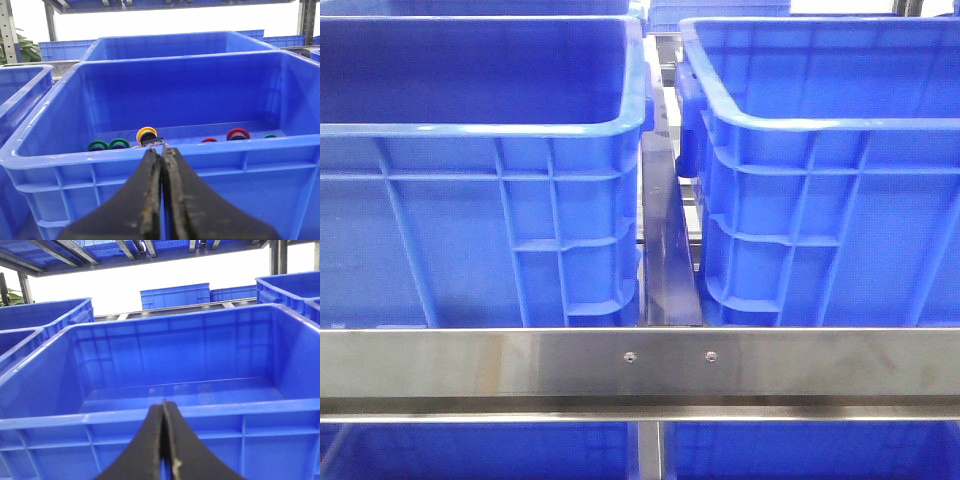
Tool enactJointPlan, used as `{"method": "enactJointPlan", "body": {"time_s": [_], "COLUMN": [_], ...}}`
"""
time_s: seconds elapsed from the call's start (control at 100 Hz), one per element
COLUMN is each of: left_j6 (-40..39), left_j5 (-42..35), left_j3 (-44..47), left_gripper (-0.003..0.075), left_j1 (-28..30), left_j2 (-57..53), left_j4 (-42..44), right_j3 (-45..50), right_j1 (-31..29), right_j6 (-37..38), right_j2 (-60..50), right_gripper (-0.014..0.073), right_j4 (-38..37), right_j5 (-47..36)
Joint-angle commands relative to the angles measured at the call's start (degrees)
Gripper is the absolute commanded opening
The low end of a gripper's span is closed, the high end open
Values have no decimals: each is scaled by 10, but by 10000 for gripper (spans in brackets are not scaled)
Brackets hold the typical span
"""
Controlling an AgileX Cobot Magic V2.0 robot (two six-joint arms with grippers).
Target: Pick red and yellow buttons and place in box
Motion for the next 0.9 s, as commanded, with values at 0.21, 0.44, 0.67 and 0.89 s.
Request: {"method": "enactJointPlan", "body": {"time_s": [0.21,0.44,0.67,0.89], "left_j6": [-1,-6,-6,-4], "left_j5": [-45,-5,117,256], "left_j3": [27,-20,-160,-323], "left_gripper": [-19,-19,-19,-19], "left_j1": [1,1,1,1], "left_j2": [-19,-17,42,169], "left_j4": [-4,-26,-66,-66], "right_j3": [-11,-11,-11,-11], "right_j1": [-1,-1,-1,-1], "right_j6": [-1,-1,-1,-1], "right_j2": [-14,-14,-14,-14], "right_gripper": [-68,-68,-68,-68], "right_j4": [-3,-3,-3,-3], "right_j5": [-47,-47,-47,-47]}}
